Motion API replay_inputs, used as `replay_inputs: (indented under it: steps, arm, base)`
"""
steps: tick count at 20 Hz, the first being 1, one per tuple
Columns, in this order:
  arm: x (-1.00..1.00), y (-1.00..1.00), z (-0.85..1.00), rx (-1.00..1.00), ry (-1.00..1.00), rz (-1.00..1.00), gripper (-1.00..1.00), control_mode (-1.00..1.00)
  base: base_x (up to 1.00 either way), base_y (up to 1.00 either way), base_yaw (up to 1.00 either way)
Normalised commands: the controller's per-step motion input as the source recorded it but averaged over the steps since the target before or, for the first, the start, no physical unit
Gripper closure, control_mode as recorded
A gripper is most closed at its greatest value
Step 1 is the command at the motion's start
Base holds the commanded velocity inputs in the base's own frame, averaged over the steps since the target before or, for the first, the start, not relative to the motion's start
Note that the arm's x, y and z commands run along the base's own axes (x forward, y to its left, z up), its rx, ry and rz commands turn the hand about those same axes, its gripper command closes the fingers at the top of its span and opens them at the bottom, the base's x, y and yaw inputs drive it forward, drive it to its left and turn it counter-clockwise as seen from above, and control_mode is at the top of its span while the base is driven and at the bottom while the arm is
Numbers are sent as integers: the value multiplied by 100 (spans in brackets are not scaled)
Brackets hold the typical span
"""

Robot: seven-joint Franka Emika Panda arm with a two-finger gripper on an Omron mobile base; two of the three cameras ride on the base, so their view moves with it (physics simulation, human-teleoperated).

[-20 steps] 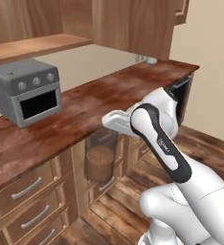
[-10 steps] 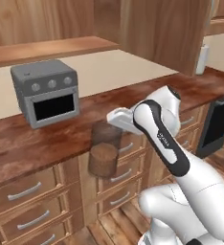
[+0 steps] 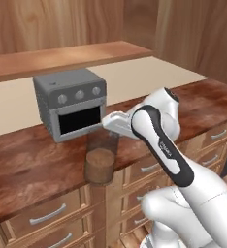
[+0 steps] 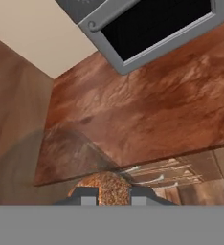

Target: Pick the jar and jar from the dining table and place them in the open cabinet. Close the cabinet after placing the objects.

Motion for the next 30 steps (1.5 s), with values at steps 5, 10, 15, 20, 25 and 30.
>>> replay_inputs:
  steps: [5,10,15,20,25,30]
  arm:
    - [0,0,0,0,0,0,100,100]
    - [0,0,0,0,0,0,100,100]
    - [-3,1,62,-12,-13,-4,100,-100]
    - [-12,0,100,16,-45,-23,100,-100]
    - [-13,-37,97,8,-37,-34,100,-100]
    - [-66,-65,99,2,-12,-26,100,-100]
  base:
    - [15,4,0]
    - [0,0,0]
    - [0,0,0]
    - [0,0,0]
    - [0,0,0]
    - [0,0,0]
